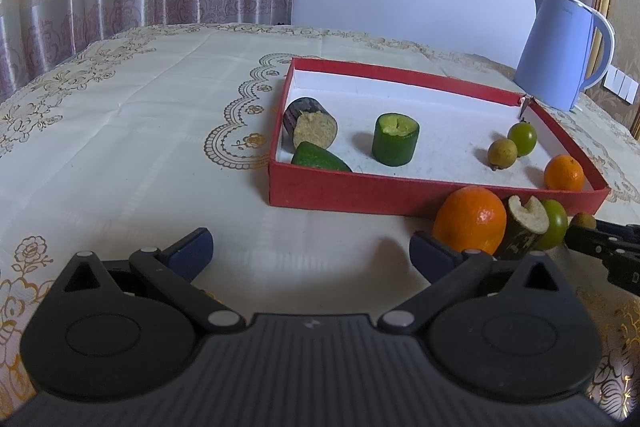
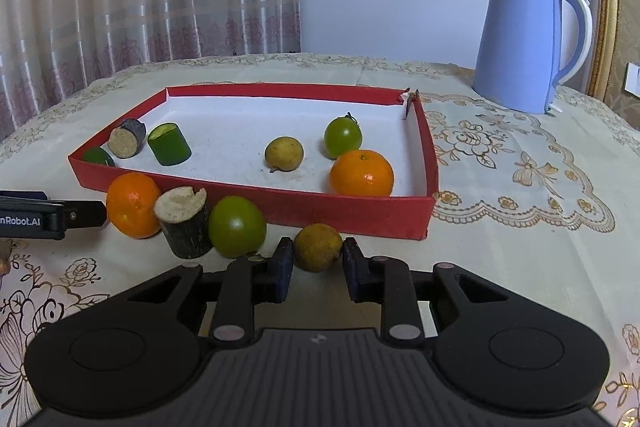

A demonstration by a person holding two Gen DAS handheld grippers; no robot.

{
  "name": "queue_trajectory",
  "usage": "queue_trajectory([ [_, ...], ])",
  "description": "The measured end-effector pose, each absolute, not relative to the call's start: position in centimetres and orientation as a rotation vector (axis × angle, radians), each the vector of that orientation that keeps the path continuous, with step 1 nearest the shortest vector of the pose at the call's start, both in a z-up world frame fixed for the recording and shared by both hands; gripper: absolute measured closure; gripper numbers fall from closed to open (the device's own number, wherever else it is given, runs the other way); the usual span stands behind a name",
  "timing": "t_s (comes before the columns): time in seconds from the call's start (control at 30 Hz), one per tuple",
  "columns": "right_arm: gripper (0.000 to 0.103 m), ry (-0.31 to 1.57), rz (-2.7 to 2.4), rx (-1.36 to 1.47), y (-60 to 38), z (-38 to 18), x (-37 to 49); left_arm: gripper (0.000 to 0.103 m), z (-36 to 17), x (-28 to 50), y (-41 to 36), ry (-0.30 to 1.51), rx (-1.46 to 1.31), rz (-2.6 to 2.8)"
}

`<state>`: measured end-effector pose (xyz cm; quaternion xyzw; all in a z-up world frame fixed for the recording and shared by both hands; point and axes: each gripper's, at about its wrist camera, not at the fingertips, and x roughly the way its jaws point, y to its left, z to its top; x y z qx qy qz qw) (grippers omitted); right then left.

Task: Organize fruits
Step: 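Grasp the second small yellow fruit with the right gripper, then carry the yellow fruit into the tray and open the right gripper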

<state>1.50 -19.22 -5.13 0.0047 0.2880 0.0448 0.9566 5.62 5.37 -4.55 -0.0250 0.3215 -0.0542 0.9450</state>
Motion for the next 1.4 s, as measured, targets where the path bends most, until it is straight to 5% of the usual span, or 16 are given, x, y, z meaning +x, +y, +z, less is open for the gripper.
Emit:
queue_trajectory([
  [0.5, 0.077, 0.515, 0.122, -0.027, -17.5, -1.3, 4.2, 0.0, -4.7, 5.9, 4.5, 0.672, 0.008, -0.09],
  [1.4, 0.076, 0.669, 0.166, 0.0, -16.3, -3.1, 9.6, 0.0, -4.7, 5.9, 4.3, 0.678, 0.026, -0.084],
])
